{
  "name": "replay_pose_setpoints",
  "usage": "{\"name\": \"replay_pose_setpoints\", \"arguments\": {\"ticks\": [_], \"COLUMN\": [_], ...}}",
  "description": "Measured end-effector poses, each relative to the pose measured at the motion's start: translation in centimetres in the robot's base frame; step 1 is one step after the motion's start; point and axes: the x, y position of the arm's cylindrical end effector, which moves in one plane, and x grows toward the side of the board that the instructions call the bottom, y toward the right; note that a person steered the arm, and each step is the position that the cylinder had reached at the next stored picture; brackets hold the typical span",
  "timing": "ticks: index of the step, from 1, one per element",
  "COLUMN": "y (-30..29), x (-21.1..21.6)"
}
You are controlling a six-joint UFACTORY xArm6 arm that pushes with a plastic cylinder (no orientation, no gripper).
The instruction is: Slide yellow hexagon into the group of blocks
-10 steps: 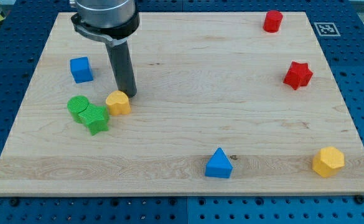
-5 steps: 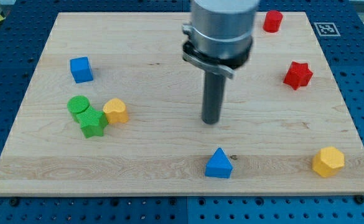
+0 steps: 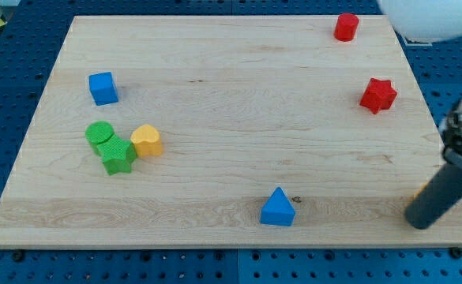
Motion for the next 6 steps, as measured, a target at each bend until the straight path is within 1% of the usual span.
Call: {"name": "replay_pose_setpoints", "arguments": {"ticks": [1, 2, 3, 5, 6], "y": [2.4, 2.0, 1.9, 2.2, 5.6], "x": [0.0, 1.3, 1.6, 0.6, 0.7]}}
